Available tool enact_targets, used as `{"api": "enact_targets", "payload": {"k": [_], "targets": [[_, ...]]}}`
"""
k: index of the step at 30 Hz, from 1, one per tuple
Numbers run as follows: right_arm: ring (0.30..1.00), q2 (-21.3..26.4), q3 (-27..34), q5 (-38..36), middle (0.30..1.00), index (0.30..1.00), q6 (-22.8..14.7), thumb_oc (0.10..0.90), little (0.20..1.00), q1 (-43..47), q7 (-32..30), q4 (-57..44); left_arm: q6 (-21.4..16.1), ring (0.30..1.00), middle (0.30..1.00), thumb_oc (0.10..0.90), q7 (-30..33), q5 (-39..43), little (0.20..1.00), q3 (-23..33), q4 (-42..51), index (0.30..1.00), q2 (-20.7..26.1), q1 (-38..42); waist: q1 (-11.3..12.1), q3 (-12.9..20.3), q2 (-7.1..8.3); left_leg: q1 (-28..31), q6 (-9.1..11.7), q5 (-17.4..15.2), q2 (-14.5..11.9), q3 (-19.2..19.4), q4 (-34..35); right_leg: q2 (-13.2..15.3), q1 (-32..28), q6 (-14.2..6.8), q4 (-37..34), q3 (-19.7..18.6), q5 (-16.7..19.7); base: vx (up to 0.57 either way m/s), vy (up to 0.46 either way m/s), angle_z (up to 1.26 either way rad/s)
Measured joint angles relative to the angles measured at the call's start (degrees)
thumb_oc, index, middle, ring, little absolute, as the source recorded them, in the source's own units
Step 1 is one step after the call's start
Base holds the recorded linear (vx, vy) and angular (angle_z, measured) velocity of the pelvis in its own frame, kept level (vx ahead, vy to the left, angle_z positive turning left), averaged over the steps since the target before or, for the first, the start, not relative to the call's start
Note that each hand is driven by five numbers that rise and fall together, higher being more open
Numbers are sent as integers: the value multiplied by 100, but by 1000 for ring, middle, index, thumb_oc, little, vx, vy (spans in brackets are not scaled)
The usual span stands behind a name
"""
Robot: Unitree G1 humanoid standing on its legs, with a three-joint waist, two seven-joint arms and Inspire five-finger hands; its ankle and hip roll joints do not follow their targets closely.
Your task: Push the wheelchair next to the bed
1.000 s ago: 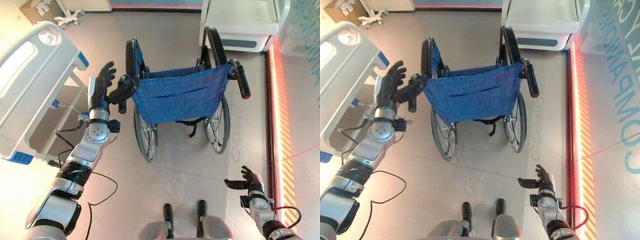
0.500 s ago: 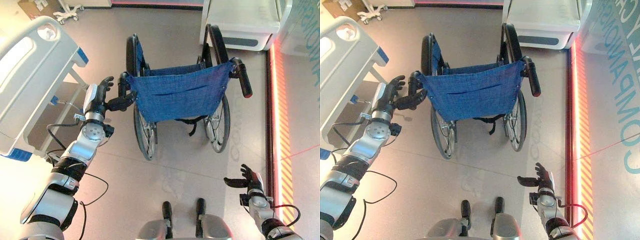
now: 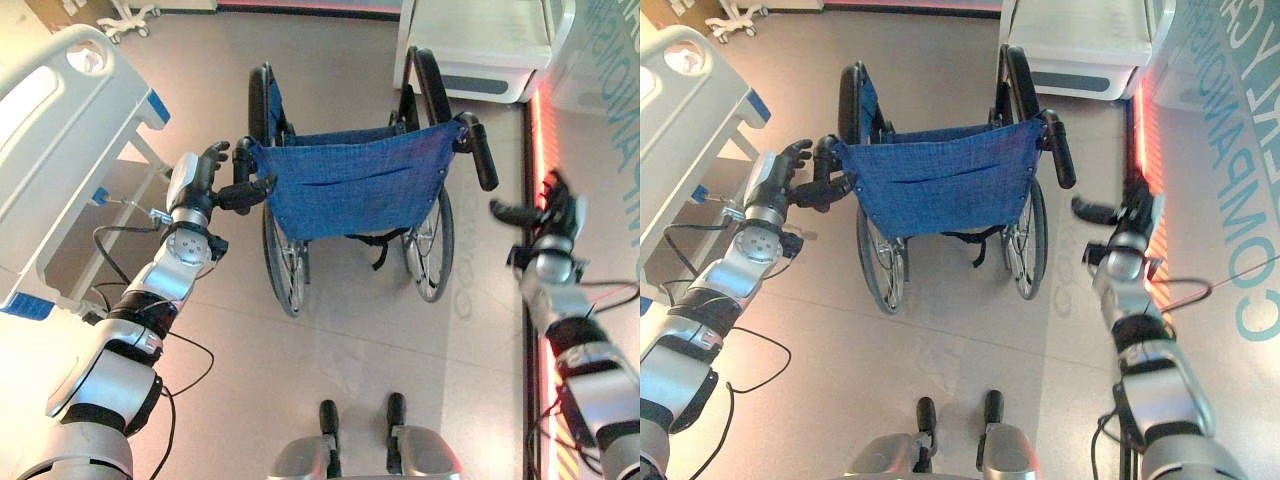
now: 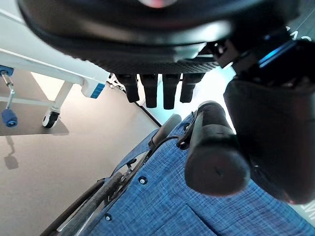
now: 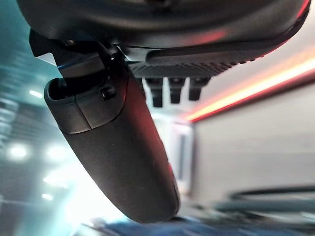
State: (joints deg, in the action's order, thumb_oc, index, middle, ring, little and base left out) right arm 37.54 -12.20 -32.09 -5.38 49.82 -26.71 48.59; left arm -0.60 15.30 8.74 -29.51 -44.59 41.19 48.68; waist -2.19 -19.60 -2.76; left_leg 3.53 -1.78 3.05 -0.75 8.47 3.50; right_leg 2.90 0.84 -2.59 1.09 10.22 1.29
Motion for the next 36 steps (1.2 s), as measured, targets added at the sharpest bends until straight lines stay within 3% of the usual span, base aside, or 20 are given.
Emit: {"api": "enact_targets", "payload": {"k": [5,14,19,26,36], "targets": [[900,161,-83,15,900,900,106,800,900,676,-382,71,-24,900,900,800,-119,65,900,-165,-298,900,0,305,7,-38,66,2,0,0,-1,-1,-2,-2,-4,0,0,-2,3,-12,-27,0],[900,256,-633,14,900,900,113,800,900,825,-569,68,-70,900,900,800,-185,114,900,-160,-405,900,1,413,19,-69,123,-15,0,0,3,-5,-4,-1,8,1,-1,-4,4,-11,-13,0],[900,250,-834,-204,900,900,120,800,900,851,80,-230,-114,900,900,800,-228,113,900,-161,-453,900,2,477,28,-71,126,-60,0,0,4,-11,-5,0,49,2,-1,-3,7,0,0,0],[900,183,-1370,-226,900,900,429,800,900,849,1128,-465,-134,900,900,800,-361,108,900,-164,-478,900,-2,613,46,-101,179,-79,0,0,5,-23,-5,1,65,3,-4,8,7,-16,-6,1],[900,108,-1533,-250,900,900,486,800,900,853,1207,-670,-164,900,900,800,-404,93,900,-174,-602,900,-9,749,87,-119,230,-98,0,0,5,-25,-6,1,80,2,-6,10,8,-7,-2,0]]}}
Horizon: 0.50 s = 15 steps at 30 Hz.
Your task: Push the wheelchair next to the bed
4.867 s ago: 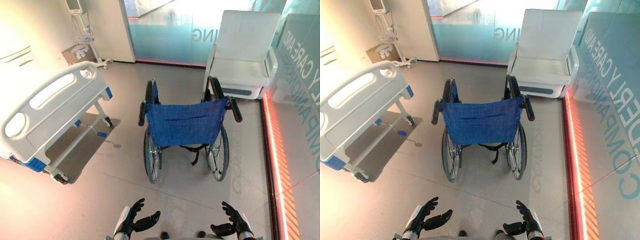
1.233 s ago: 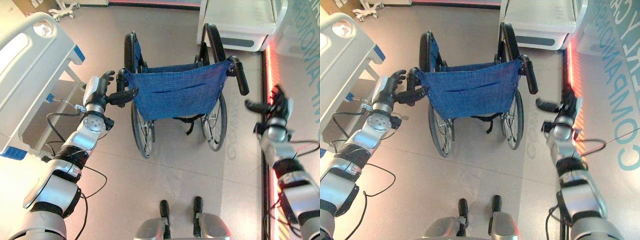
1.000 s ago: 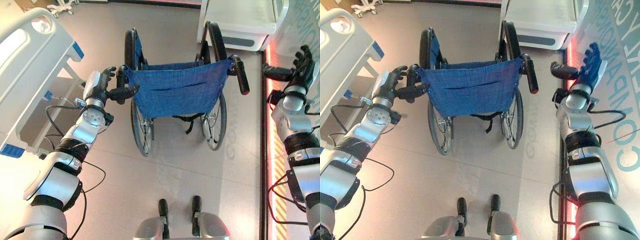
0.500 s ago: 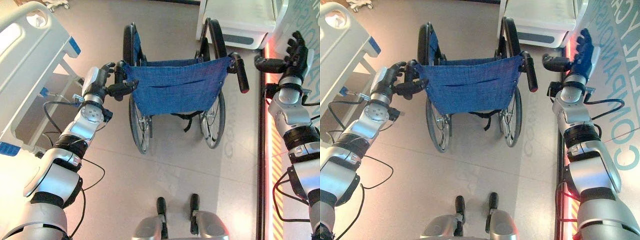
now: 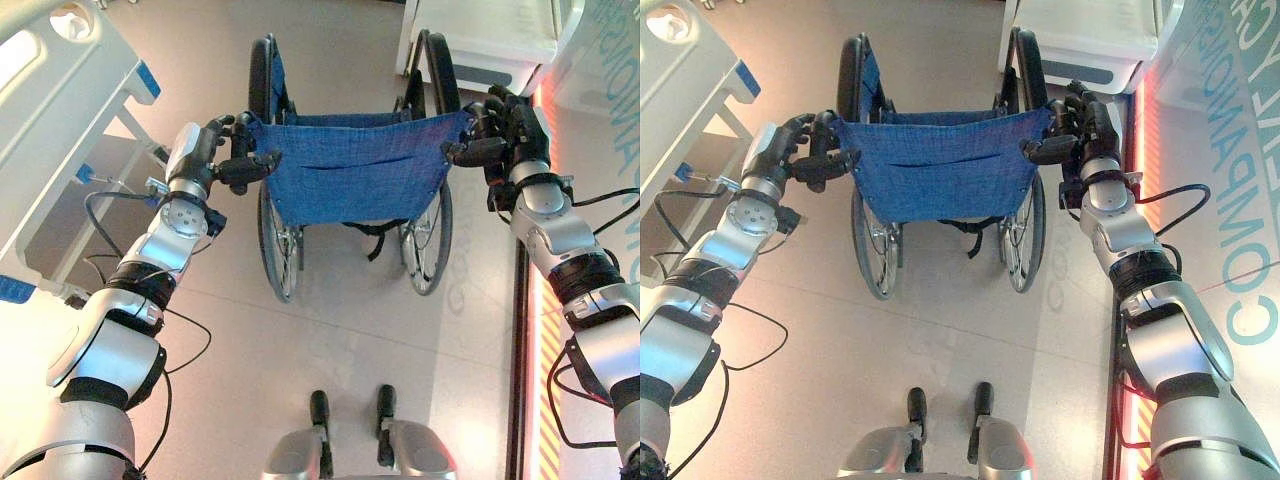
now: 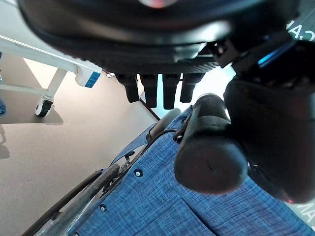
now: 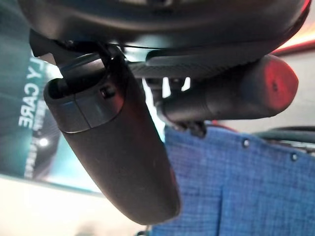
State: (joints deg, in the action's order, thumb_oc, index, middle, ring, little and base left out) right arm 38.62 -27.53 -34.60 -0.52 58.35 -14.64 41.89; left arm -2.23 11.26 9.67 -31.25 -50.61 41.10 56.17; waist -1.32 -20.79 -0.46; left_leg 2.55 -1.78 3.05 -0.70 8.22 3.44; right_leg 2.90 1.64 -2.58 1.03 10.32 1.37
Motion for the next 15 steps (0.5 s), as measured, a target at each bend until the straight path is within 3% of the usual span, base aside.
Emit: {"api": "enact_targets", "payload": {"k": [4,8,15], "targets": [[900,1,-5,49,900,900,168,800,900,19,-1,-88,1,900,900,800,3,-3,900,5,-10,900,0,1,-6,3,6,1,0,0,0,0,0,-1,0,0,0,0,0,0,0,0],[900,1,-71,707,900,900,817,800,900,280,14,-69,3,900,900,800,6,-45,900,5,-12,900,0,3,-3,12,41,1,0,0,-2,0,-16,-3,-1,5,1,-2,9,0,0,0],[900,-1,-277,951,900,900,1413,800,900,432,364,668,4,900,900,800,3,-41,900,-165,-17,900,-1,109,58,22,141,-13,0,-1,1,-2,-49,3,-2,5,1,-3,20,-21,-11,0]]}}
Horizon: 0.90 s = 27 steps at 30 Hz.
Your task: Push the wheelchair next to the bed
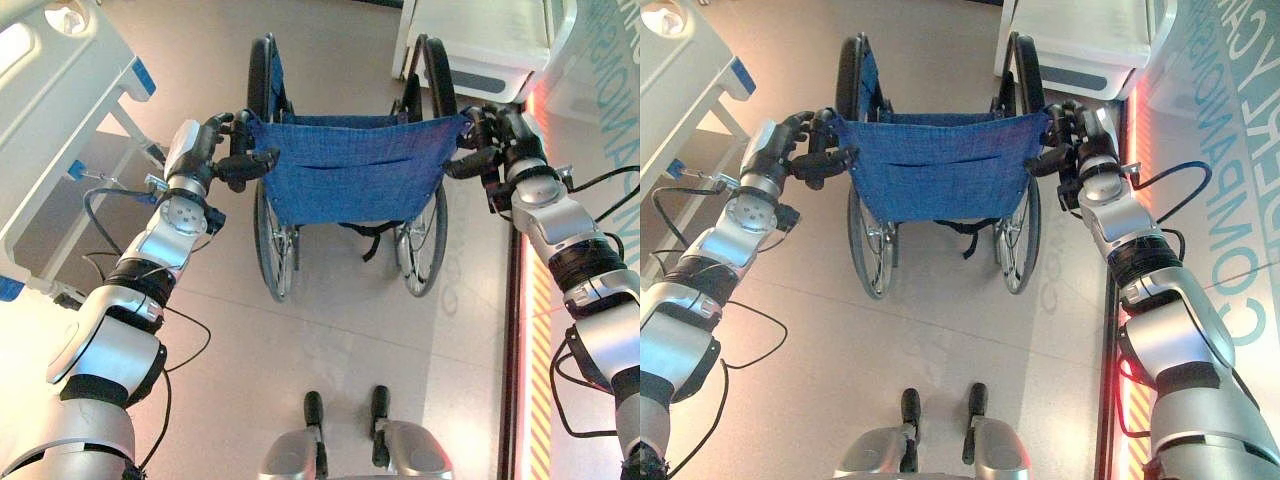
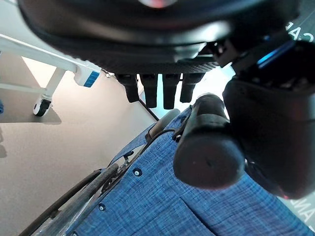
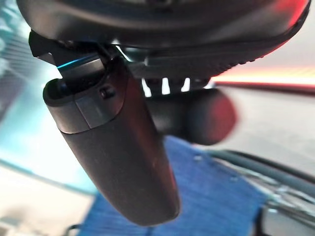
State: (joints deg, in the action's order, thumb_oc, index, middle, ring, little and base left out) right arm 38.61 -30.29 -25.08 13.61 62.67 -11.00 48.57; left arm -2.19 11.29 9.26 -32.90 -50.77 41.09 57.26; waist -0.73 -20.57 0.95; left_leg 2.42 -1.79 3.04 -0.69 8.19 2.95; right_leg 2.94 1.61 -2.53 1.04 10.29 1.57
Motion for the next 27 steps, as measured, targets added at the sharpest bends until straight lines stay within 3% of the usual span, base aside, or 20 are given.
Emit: {"api": "enact_targets", "payload": {"k": [5,17,27], "targets": [[900,-8,-53,1,900,900,1,800,900,58,177,124,-4,900,900,800,-8,-8,900,-282,-136,900,-2,188,19,0,0,-45,0,-1,-5,-18,-43,-2,7,11,-1,15,9,-16,-8,2],[900,-194,-173,-11,900,900,231,800,900,407,202,634,-208,900,900,800,-21,-9,900,-333,-197,900,-7,224,22,0,0,-119,0,0,-4,-43,-82,16,50,21,0,94,35,4,1,1],[900,-312,-173,-70,900,900,226,800,900,434,-308,681,-192,900,900,800,7,-67,900,-392,-145,900,-8,234,8,-1,-3,-163,1,0,-1,-98,-123,21,55,24,-2,125,36,5,-3,1]]}}
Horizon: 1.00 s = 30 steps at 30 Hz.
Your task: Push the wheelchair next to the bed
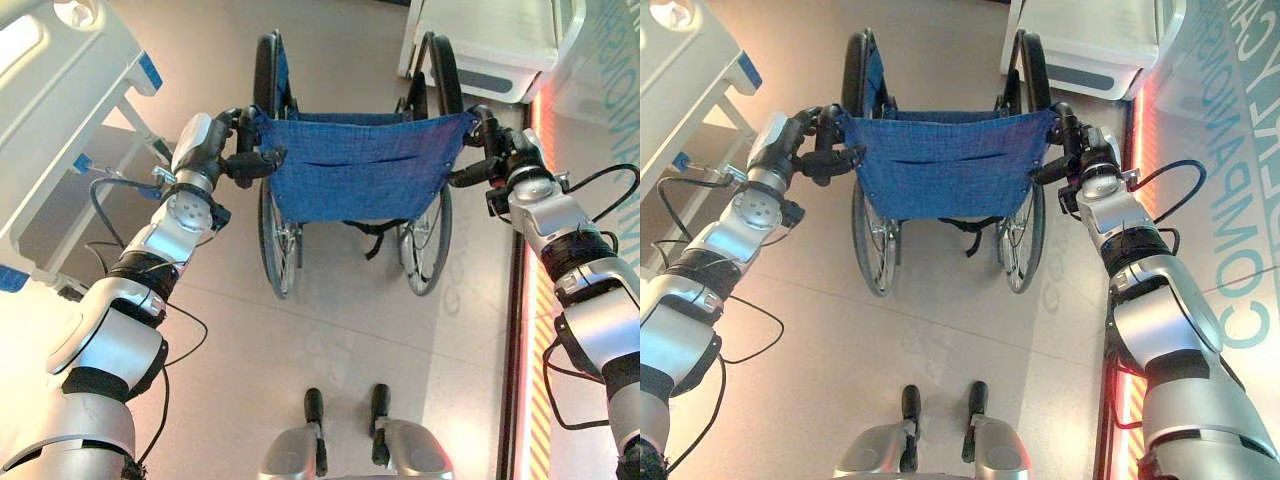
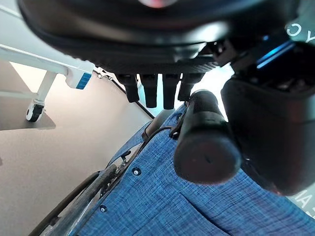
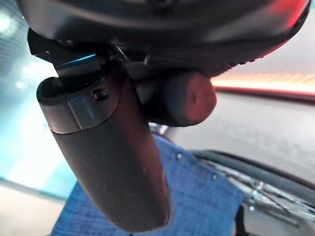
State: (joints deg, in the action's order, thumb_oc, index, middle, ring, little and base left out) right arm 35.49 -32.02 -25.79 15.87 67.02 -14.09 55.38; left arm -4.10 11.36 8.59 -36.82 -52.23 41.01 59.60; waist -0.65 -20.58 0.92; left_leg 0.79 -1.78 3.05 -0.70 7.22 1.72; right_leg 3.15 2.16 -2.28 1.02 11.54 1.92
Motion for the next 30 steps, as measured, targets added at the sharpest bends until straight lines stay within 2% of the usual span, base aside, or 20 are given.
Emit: {"api": "enact_targets", "payload": {"k": [6,17,22,24,30], "targets": [[900,-11,0,-8,900,900,1,800,900,0,-122,0,39,900,900,800,-3,-102,900,-3,44,900,0,9,0,-2,-5,-8,0,0,4,-16,-2,5,0,0,-1,14,0,35,-3,1],[900,-25,0,7,900,900,13,800,900,0,-282,1,385,900,900,800,39,-339,900,-152,43,900,-88,187,4,-6,-43,-35,0,1,6,-58,-51,8,-14,7,-1,38,3,8,-4,1],[900,-81,0,7,900,900,152,800,900,28,-282,4,1223,900,900,800,37,-267,900,-149,34,900,-322,410,7,-4,-63,-57,0,0,2,-78,-117,6,-33,26,0,51,15,0,-12,2],[900,-134,0,7,900,900,169,800,900,45,-282,42,1590,900,900,800,-3,43,900,-127,0,900,-408,505,2,-1,-75,-61,1,1,-2,-77,-135,4,-34,37,4,51,25,0,0,0],[900,-256,0,0,900,900,296,800,900,93,-281,78,2153,900,900,800,-16,356,900,13,-146,900,-552,636,-25,1,-85,-63,4,0,-18,-74,-194,-10,-53,62,4,54,47,0,0,0]]}}
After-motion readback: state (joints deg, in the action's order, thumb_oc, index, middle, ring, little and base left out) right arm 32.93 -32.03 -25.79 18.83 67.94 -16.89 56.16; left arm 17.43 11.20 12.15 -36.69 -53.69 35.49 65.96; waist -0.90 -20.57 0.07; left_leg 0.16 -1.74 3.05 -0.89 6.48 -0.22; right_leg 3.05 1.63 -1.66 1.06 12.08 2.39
